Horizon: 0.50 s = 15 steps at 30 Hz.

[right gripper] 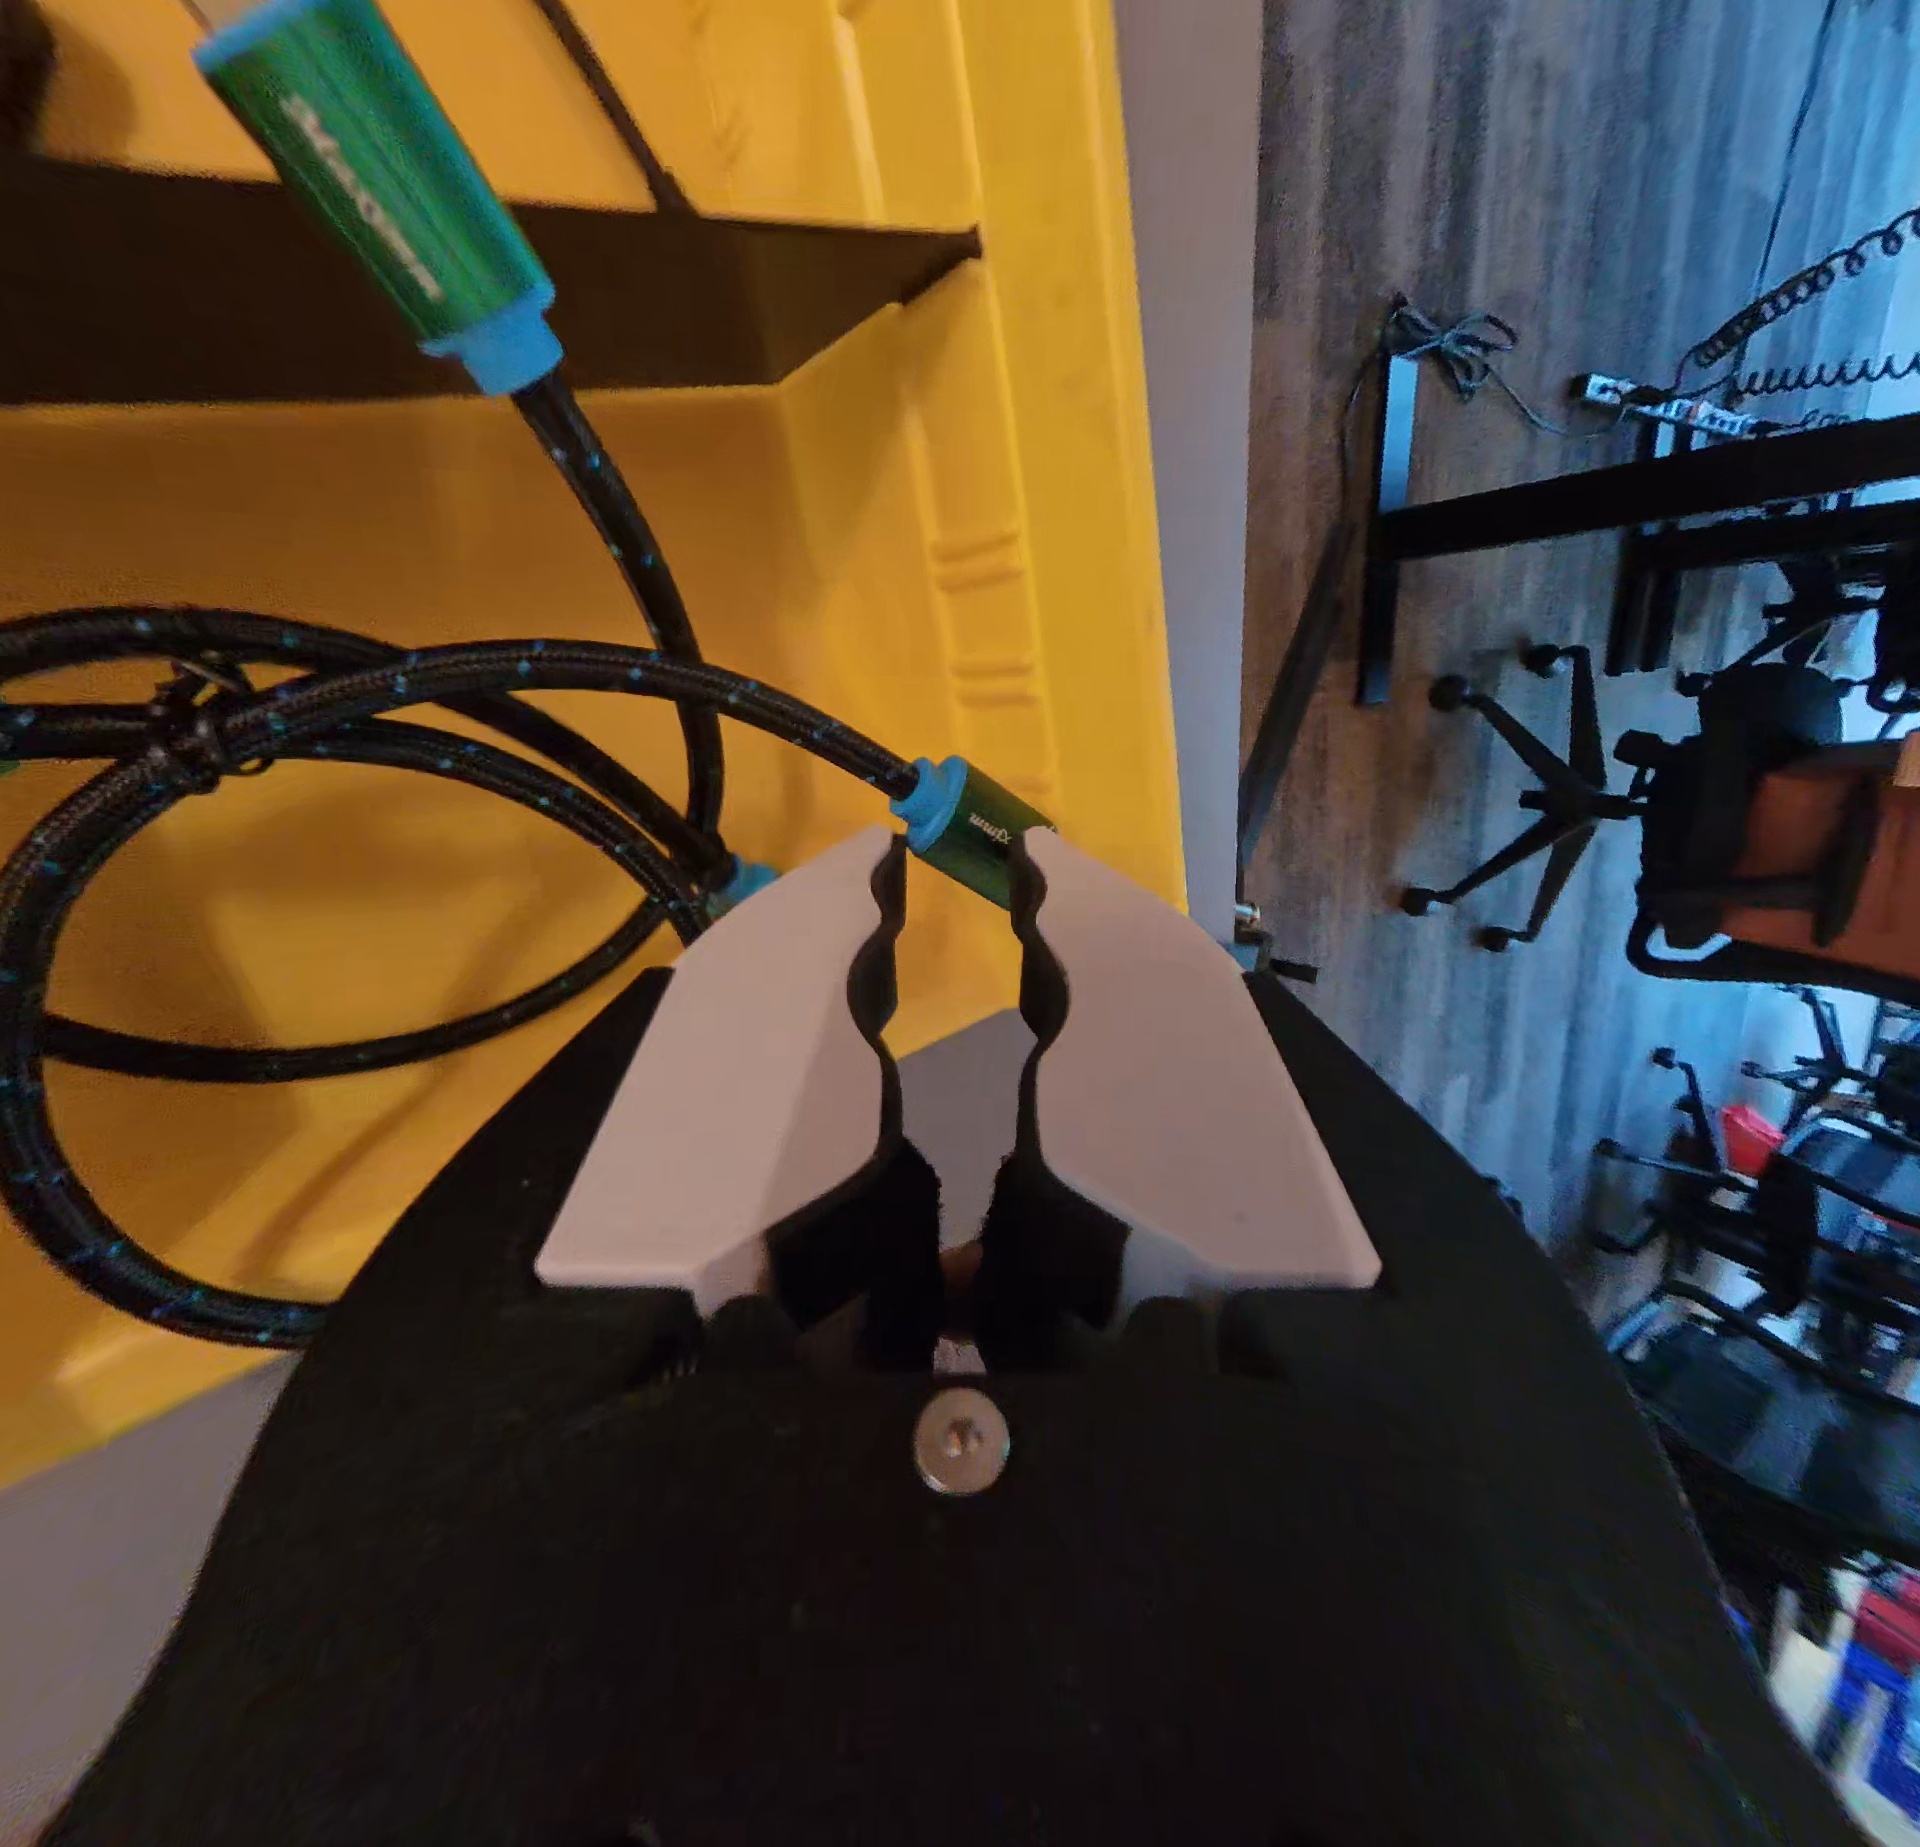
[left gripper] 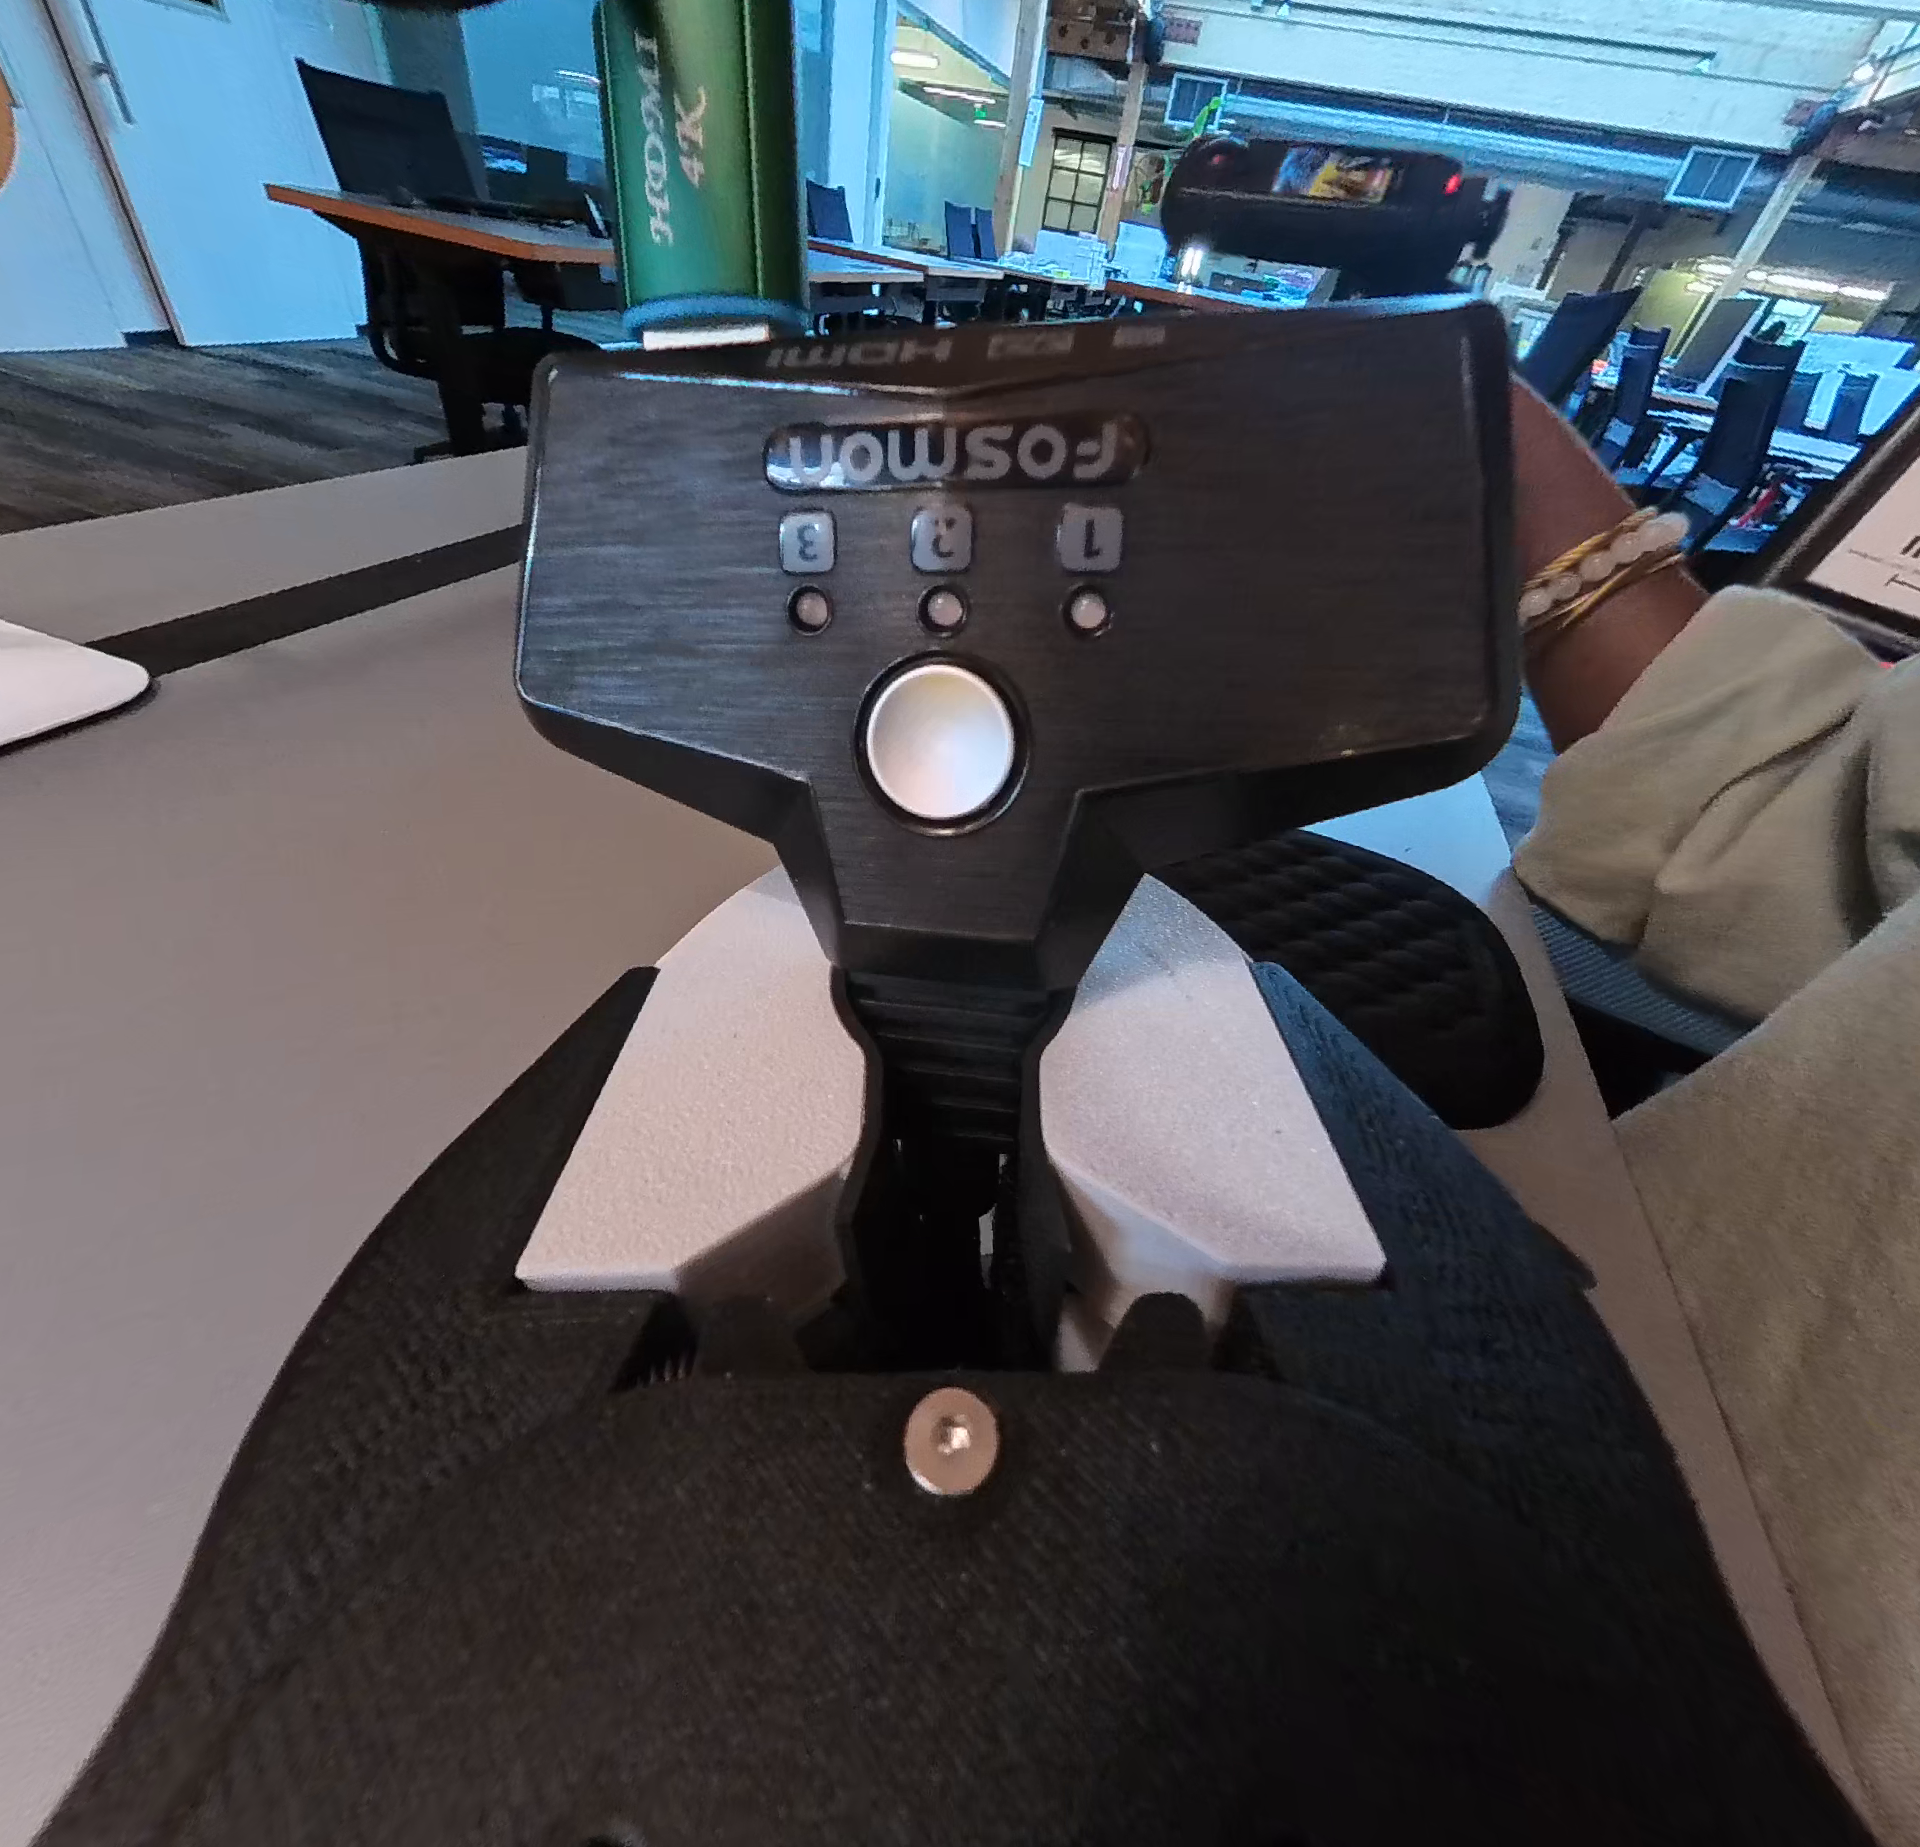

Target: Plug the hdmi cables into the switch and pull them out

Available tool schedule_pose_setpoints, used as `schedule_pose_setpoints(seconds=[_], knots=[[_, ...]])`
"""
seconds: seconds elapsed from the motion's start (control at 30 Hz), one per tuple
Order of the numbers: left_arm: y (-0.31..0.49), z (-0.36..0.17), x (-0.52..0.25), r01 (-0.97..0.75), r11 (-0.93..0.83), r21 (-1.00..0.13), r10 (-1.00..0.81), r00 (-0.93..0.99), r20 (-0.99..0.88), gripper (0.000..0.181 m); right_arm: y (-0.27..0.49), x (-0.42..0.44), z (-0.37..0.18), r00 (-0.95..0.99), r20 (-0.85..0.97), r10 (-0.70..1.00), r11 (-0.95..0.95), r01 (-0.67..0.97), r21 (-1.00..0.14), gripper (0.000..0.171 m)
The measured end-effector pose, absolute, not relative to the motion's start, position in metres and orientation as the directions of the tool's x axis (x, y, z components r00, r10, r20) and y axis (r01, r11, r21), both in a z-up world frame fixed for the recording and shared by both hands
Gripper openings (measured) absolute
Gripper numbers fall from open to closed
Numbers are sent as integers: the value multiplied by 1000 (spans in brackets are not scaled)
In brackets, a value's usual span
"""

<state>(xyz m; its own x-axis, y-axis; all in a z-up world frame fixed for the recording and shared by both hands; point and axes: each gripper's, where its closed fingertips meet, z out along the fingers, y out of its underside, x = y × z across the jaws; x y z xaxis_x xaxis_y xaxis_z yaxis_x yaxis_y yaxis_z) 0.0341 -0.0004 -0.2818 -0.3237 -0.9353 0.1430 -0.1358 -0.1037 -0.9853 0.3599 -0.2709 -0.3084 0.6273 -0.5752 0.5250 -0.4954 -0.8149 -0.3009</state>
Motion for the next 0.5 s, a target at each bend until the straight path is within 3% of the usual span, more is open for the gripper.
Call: schedule_pose_setpoints(seconds=[0.27, 0.5], knots=[[0, -280, 34, -132, -106, -986, -935, -324, 144, 23, -238, 374, -278, 573, 456, -681, -700, -328, -634, 9], [0, -280, 33, -127, -103, -987, -938, -317, 139, 23, -237, 360, -302, 644, 334, -688, -660, -364, -658, 24]])
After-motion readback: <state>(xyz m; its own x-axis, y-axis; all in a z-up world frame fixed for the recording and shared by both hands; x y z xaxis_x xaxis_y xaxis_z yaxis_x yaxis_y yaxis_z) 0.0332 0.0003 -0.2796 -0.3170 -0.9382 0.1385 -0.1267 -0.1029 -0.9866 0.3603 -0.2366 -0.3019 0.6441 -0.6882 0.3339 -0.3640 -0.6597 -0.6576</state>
